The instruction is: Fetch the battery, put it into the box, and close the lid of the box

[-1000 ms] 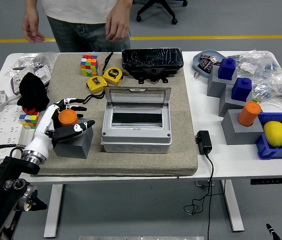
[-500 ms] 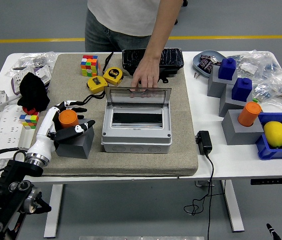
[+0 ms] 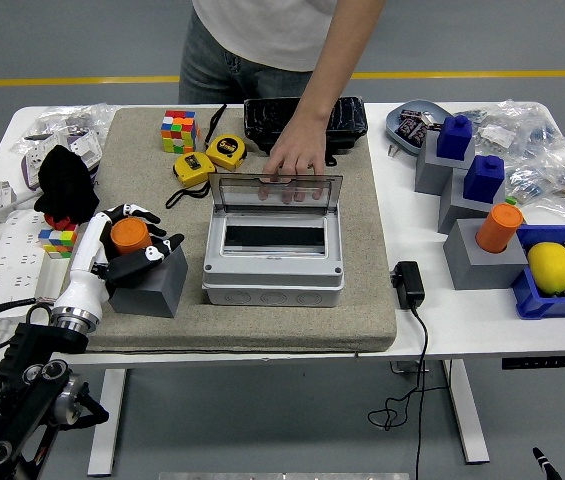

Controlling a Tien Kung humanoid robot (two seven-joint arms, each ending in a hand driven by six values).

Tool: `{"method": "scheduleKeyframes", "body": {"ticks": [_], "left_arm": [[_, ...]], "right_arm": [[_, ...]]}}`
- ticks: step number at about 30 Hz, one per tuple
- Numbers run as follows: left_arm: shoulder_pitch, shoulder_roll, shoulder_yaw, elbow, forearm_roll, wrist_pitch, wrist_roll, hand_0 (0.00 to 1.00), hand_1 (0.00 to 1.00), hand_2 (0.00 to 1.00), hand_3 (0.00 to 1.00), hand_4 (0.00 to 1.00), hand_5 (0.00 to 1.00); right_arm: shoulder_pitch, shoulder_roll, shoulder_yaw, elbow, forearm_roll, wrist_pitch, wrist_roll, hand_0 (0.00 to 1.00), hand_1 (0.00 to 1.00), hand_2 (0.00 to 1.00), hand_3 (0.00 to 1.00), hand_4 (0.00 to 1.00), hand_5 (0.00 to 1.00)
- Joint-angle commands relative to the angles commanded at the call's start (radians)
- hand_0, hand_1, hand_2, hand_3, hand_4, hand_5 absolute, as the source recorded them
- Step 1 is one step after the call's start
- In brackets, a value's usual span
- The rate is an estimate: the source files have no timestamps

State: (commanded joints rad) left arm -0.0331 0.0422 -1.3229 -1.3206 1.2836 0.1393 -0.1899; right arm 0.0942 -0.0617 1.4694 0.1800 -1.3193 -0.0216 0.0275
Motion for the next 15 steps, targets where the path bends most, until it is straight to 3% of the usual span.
{"method": "scheduleKeyframes", "body": {"ticks": [1,2,7,8,13,14,15], "left_arm": [[0.0,0.0,0.001,0.001,-0.001,0.002,-0.001,0.275,0.375,0.28,0.286,0.916,0.002],[0.0,0.0,0.001,0.002,-0.001,0.006,-0.002,0.235,0.293,0.237,0.234,0.902,0.002],[-0.001,0.0,0.006,0.001,0.012,0.033,-0.006,0.235,0.293,0.237,0.234,0.902,0.002],[-0.001,0.0,0.008,0.001,0.012,0.037,-0.007,0.17,0.196,0.169,0.183,0.892,0.002],[-0.001,-0.003,0.014,0.0,0.026,0.07,-0.013,0.17,0.196,0.169,0.183,0.892,0.002],[-0.001,-0.003,0.016,0.0,0.028,0.075,-0.015,0.101,0.093,0.119,0.122,0.998,0.002],[-0.002,-0.003,0.019,0.0,0.029,0.079,-0.017,0.101,0.093,0.119,0.122,0.998,0.002]], "right_arm": [[0.0,0.0,0.0,0.0,-0.001,0.0,0.0,0.853,0.744,0.726,0.765,0.998,0.998],[0.0,0.0,0.001,0.0,-0.001,0.0,0.0,0.853,0.743,0.726,0.765,0.998,0.998],[0.0,0.0,0.002,0.0,-0.002,0.0,0.0,0.853,0.743,0.726,0.765,0.998,0.998],[0.0,0.0,0.002,0.0,-0.002,0.0,0.0,0.853,0.743,0.726,0.765,0.998,0.998],[-0.002,0.001,0.002,0.0,-0.001,0.001,0.0,0.853,0.743,0.726,0.765,0.998,0.998],[-0.002,0.001,0.003,0.0,-0.001,0.001,0.0,0.852,0.743,0.726,0.765,0.998,0.998],[-0.002,0.001,0.003,0.0,-0.001,0.001,0.0,0.852,0.743,0.726,0.765,0.998,0.998]]}}
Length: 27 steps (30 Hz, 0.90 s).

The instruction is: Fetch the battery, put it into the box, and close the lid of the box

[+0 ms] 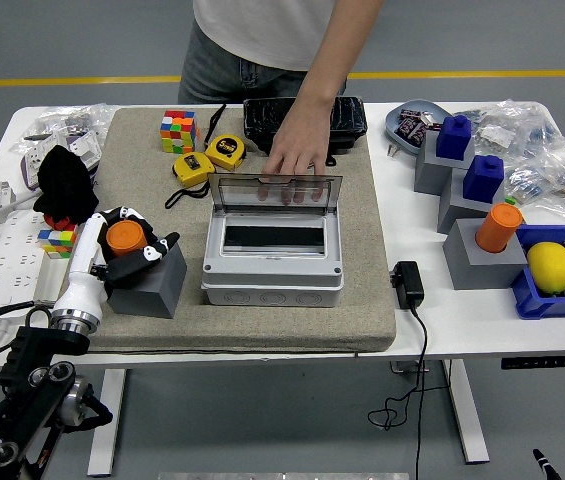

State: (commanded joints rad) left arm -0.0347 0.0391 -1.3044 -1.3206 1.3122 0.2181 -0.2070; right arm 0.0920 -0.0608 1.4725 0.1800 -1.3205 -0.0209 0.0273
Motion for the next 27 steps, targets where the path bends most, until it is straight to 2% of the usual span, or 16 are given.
{"method": "scheduleKeyframes", "body": {"ticks": [4,5,6,13,27], "left_arm": [[-0.002,-0.002,0.005,0.002,-0.001,0.013,-0.01,0.101,0.093,0.119,0.122,0.998,0.002],[-0.002,-0.002,0.007,0.004,-0.005,0.017,-0.015,0.073,0.031,0.071,0.069,0.998,0.002],[-0.002,-0.002,0.008,0.005,-0.009,0.019,-0.018,0.073,0.031,0.071,0.069,0.998,0.002],[-0.011,-0.005,0.014,0.014,-0.08,0.011,-0.067,0.055,0.007,0.05,0.04,0.998,0.002],[-0.024,-0.008,0.016,-0.017,-0.06,0.046,-0.076,0.054,0.002,0.047,0.033,0.998,0.002]], "right_arm": [[0.0,0.0,0.004,0.0,-0.001,0.0,0.0,0.852,0.743,0.726,0.765,0.998,0.998],[0.0,0.0,0.005,0.0,-0.001,0.0,0.0,0.852,0.743,0.725,0.765,0.998,0.998],[0.0,0.0,0.005,0.0,0.0,0.0,0.0,0.852,0.743,0.725,0.765,0.998,0.998],[0.002,-0.001,0.008,0.0,0.0,-0.001,0.001,0.852,0.743,0.725,0.765,0.998,0.998],[0.003,-0.001,0.01,0.0,0.001,-0.001,0.001,0.851,0.743,0.725,0.764,0.998,0.998]]}}
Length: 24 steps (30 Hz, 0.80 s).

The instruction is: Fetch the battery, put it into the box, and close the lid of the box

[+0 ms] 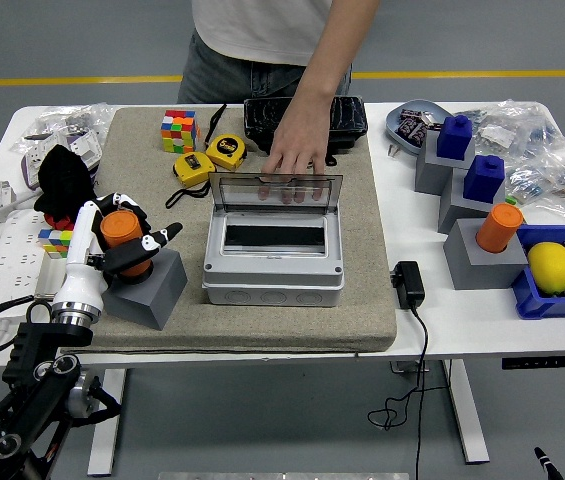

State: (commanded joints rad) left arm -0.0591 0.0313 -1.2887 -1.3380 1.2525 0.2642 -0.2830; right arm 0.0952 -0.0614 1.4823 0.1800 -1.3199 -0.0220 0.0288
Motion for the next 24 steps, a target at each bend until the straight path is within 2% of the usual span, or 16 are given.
{"method": "scheduleKeyframes", "body": {"ticks": [5,8,9,11,14,15,17,24], "left_arm": [[-0.019,0.012,0.021,-0.05,0.049,0.049,-0.018,0.054,0.002,0.039,0.023,0.998,0.002],[-0.036,0.026,0.049,-0.092,0.115,0.106,-0.031,0.054,0.002,0.039,0.023,0.998,0.002],[-0.04,0.029,0.056,-0.101,0.132,0.121,-0.033,0.038,0.002,0.018,0.002,0.998,0.126],[-0.052,0.036,0.076,-0.125,0.187,0.162,-0.036,0.038,0.002,0.018,0.002,0.998,0.126],[-0.065,0.042,0.102,-0.15,0.244,0.194,-0.031,0.038,0.002,0.018,0.002,0.998,0.126],[-0.072,0.046,0.118,-0.161,0.278,0.206,-0.025,0.039,0.002,0.007,0.002,0.998,0.154],[-0.081,0.051,0.143,-0.175,0.335,0.224,-0.013,0.039,0.002,0.007,0.002,0.998,0.154],[-0.095,0.055,0.19,-0.195,0.461,0.235,0.021,0.039,0.002,0.005,0.002,0.994,0.159]], "right_arm": [[0.001,-0.001,0.001,0.0,-0.002,0.0,0.0,0.85,0.743,0.725,0.765,0.998,0.998],[0.003,-0.001,0.001,0.0,-0.003,0.0,-0.001,0.85,0.743,0.725,0.765,0.998,0.998],[0.003,-0.002,0.001,0.0,-0.002,0.0,0.0,0.852,0.743,0.725,0.764,0.998,0.998],[0.003,-0.002,0.001,0.0,-0.002,0.0,-0.001,0.852,0.743,0.725,0.764,0.998,0.998],[0.004,-0.002,-0.001,0.0,-0.003,0.0,-0.001,0.852,0.743,0.725,0.764,0.998,0.998],[0.003,-0.002,-0.001,0.0,-0.004,0.0,-0.001,0.852,0.743,0.725,0.764,0.998,0.998],[0.003,-0.003,0.0,0.0,-0.006,0.0,-0.002,0.852,0.743,0.725,0.764,0.998,0.998],[0.002,-0.003,0.001,0.0,-0.009,0.0,-0.002,0.852,0.743,0.725,0.764,0.998,0.998]]}}
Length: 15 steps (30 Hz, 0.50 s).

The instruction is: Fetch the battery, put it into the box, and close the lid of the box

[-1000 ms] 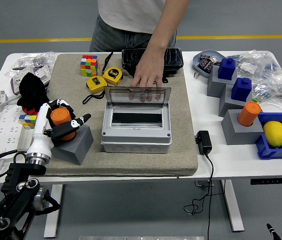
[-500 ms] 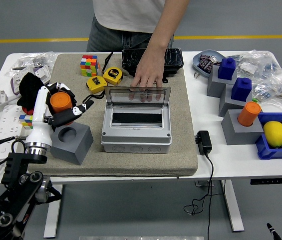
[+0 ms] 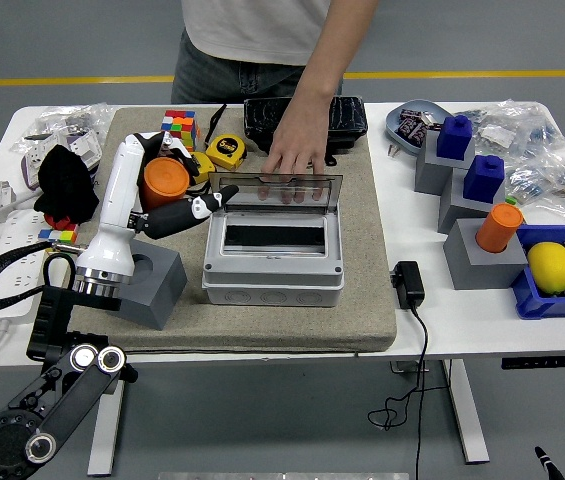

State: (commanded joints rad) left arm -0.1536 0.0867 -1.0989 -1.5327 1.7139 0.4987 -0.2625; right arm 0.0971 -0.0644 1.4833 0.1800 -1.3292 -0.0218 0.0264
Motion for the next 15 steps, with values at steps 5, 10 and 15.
{"method": "scheduleKeyframes", "body": {"ticks": [5,10,15], "left_arm": [[0.0,0.002,0.011,-0.004,0.04,0.001,0.012,0.039,0.002,0.007,0.002,0.991,0.161],[-0.003,0.002,0.02,-0.01,0.113,0.007,0.027,0.039,0.002,0.003,0.002,0.992,0.162],[-0.015,0.005,0.039,-0.01,0.217,0.01,0.048,0.038,0.002,0.002,0.002,0.993,0.166]], "right_arm": [[-0.001,-0.001,0.0,0.0,0.001,0.0,0.0,0.852,0.744,0.725,0.764,0.998,0.998],[-0.001,-0.001,-0.001,0.0,0.001,0.0,0.0,0.852,0.744,0.725,0.764,0.998,0.998],[-0.001,-0.001,-0.003,0.0,0.004,0.0,0.0,0.852,0.744,0.725,0.764,0.998,0.998]]}}
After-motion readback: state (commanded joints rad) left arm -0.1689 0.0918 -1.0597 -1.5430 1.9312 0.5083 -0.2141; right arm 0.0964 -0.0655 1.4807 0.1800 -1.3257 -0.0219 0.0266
